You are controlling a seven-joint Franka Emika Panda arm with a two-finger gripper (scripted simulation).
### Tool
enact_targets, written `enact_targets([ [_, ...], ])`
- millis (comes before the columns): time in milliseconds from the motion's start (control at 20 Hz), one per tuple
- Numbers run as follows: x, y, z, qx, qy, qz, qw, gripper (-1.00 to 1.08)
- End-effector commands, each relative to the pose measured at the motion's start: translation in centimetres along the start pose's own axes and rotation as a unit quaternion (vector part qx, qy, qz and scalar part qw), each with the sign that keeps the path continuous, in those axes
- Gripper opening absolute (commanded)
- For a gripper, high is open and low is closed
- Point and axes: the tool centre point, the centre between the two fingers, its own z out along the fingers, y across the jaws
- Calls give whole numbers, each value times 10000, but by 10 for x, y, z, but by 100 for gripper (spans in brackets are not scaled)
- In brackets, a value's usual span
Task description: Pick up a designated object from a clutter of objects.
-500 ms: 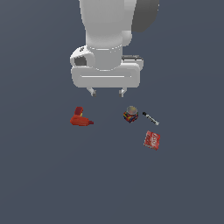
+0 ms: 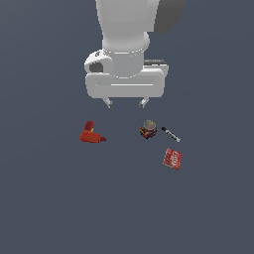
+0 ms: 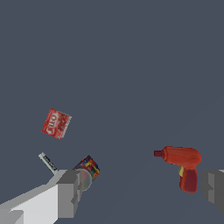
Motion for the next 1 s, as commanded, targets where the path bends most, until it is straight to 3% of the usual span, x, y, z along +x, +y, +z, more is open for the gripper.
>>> enact_targets([
  [0, -1, -3, -2, 27, 3, -15, 10000, 100],
  [500, 5, -12, 10, 5, -11, 83, 10000, 100],
  [950, 21, -47, 56, -59, -53, 427, 9991, 100],
])
